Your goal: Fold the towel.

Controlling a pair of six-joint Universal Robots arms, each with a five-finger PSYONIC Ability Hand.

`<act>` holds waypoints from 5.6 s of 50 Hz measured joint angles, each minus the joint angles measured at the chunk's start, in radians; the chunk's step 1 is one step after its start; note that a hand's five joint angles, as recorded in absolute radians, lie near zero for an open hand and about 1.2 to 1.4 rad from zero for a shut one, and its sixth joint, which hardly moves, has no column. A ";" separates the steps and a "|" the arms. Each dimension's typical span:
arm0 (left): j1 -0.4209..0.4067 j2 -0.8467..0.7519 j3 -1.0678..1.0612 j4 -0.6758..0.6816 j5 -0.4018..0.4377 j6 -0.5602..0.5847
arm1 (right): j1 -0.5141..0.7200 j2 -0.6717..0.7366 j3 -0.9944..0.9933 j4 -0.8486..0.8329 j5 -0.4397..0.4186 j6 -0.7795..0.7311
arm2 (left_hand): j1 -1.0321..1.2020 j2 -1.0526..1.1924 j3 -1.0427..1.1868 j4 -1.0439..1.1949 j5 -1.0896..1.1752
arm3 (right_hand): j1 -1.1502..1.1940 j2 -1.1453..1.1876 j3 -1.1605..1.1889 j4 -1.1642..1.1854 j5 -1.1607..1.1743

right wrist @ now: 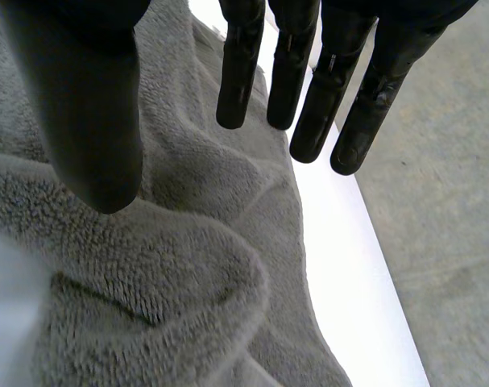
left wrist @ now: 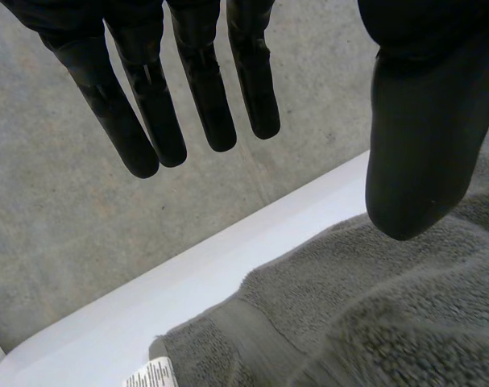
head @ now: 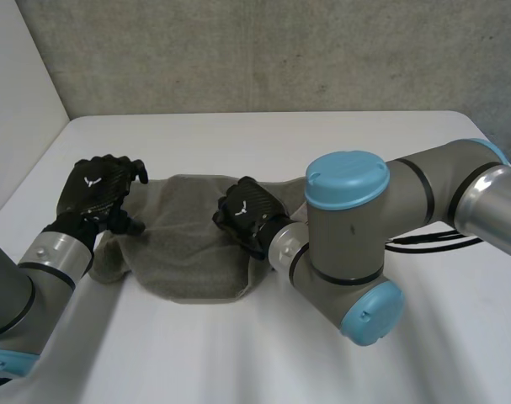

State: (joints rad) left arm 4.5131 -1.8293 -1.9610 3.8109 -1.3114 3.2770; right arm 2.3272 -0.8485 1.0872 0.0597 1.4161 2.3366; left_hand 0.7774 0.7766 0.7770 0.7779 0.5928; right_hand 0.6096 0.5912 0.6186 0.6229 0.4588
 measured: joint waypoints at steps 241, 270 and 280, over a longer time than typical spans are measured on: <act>-0.140 -0.136 0.203 -0.439 0.056 0.143 | -0.446 -0.292 0.362 0.282 -0.134 0.367 | 0.565 0.572 0.597 0.564 0.599 | 0.198 0.217 0.173 0.172 0.168; -0.107 0.007 0.796 -0.267 0.021 -0.159 | -0.323 -0.663 0.129 -0.345 -0.060 0.472 | 0.565 0.581 0.603 0.580 0.601 | 0.692 0.693 0.721 0.720 0.677; -0.063 0.068 0.669 -0.238 0.072 -0.234 | -0.316 -0.480 0.013 0.055 -0.063 0.340 | 0.565 0.581 0.603 0.580 0.603 | 0.692 0.693 0.722 0.720 0.677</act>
State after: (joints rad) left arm 4.4501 -1.7616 -1.2916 3.5726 -1.2397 3.0431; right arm 2.0113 -1.3281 1.1004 0.1147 1.3527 2.6764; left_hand 1.3426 1.3578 1.3798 1.3579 1.1959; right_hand 1.3016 1.2839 1.3402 1.3433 1.1357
